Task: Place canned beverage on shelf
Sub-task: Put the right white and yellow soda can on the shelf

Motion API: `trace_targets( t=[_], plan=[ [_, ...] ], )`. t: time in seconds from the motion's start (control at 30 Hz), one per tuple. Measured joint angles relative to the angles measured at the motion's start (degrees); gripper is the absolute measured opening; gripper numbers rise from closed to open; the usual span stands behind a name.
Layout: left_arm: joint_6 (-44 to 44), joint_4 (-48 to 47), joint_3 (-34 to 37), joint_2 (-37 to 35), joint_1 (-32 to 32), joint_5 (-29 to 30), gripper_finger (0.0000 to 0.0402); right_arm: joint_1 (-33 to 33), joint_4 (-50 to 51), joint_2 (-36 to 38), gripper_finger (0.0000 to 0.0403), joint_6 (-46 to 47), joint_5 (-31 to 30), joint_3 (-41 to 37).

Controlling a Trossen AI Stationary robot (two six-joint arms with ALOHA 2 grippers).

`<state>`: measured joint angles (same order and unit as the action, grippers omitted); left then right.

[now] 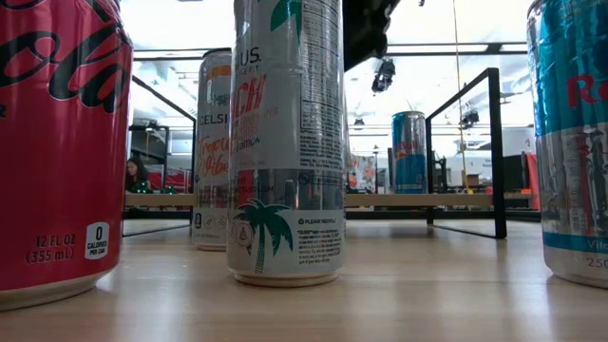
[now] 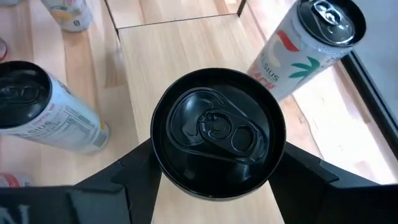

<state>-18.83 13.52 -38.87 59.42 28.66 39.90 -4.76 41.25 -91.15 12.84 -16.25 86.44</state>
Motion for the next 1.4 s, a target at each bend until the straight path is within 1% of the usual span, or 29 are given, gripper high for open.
trace_targets(
  t=[0.07,0.33,0.5,0.53,0.7,0.77,0.87,1.1,1.4],
  plan=[
    [-0.15,0.00,0.00,0.00,-0.01,0.00,0.0000,0.13,-0.09,0.02,0.0234,0.10,0.18,-0.79],
    [-0.17,0.00,0.00,0.00,0.00,0.00,0.0000,0.20,-1.96,0.00,0.0234,5.27,-0.31,-4.43],
    [-0.17,0.00,0.00,-0.01,0.00,0.00,0.0000,0.20,-4.22,0.09,0.0235,5.46,-0.72,-6.06],
    [-0.18,0.00,0.00,-0.01,0.00,0.00,0.0000,0.20,-4.33,0.17,0.0239,5.71,-0.84,-6.35],
    [-0.19,0.00,0.00,0.00,0.01,0.00,0.0000,0.18,-3.71,0.18,0.0296,6.66,-1.83,-6.91],
    [-0.18,0.03,0.00,-0.02,-0.01,0.00,0.0000,0.22,-3.21,-0.01,0.0312,6.60,-1.94,-7.11],
    [-0.18,0.04,0.00,-0.02,-0.01,0.00,0.0000,0.44,-3.48,0.10,0.0321,6.64,-1.94,-7.11],
    [-0.19,0.09,0.00,-0.02,0.01,0.00,0.0000,0.79,-3.30,1.55,0.0323,6.64,-1.87,-6.90],
    [-0.20,0.22,0.00,-0.02,0.01,0.02,0.0000,0.63,-3.54,3.37,0.0324,6.64,-3.30,-1.17]
  ],
)
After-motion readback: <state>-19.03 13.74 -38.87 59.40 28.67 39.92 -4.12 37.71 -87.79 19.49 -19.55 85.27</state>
